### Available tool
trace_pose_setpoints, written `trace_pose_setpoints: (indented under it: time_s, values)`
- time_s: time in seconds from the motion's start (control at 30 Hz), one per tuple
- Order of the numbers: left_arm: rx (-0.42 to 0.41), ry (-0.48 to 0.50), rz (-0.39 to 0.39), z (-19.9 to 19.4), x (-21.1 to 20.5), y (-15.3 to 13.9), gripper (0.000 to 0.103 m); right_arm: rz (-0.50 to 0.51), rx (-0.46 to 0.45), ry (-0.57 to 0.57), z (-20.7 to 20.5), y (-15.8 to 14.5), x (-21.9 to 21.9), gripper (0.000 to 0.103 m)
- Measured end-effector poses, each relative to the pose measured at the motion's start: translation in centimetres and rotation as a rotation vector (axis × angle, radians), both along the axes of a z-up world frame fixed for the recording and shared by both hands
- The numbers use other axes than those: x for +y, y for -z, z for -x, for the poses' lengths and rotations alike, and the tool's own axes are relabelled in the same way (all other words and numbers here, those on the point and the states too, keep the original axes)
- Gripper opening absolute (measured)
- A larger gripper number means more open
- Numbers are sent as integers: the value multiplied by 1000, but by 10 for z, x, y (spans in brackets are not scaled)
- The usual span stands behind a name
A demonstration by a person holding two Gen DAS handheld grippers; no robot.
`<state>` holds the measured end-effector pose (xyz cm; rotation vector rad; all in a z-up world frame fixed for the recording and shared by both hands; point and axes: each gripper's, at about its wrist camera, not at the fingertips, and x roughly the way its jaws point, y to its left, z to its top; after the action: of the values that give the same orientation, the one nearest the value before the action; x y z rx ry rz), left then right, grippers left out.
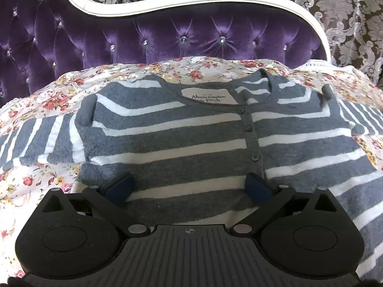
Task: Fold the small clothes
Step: 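Reach the right gripper to the sleeve cuff and grasp it, then carry the held sleeve across the cardigan body with the right gripper, release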
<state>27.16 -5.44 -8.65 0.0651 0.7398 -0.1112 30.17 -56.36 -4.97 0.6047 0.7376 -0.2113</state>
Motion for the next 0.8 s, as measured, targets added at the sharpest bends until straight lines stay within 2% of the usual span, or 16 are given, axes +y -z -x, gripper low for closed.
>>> trace_pose_setpoints:
  time_s: [0.13, 0.23, 0.37, 0.47, 0.53, 0.63, 0.8]
  values:
    - [6, 2, 1, -1, 0, 0, 102, 16, -66, -44, 0, -32, 23, 19]
    - [19, 11, 4, -3, 2, -2, 102, 11, -145, -130, -2, -73, 56, 19]
    - [64, 19, 32, -6, 9, -12, 100, -10, -242, -291, -9, -129, 123, 19]
    - [49, 3, 66, 4, 21, -22, 100, -20, -293, -437, -17, -154, 189, 19]
    - [43, -8, 70, 10, 31, -27, 100, -39, -306, -524, -24, -159, 231, 19]
    - [49, -22, 76, 18, 48, -31, 100, -69, -293, -638, -37, -149, 297, 19]
    - [55, -62, 78, 26, 75, -36, 100, -58, -231, -780, -48, -101, 396, 19]
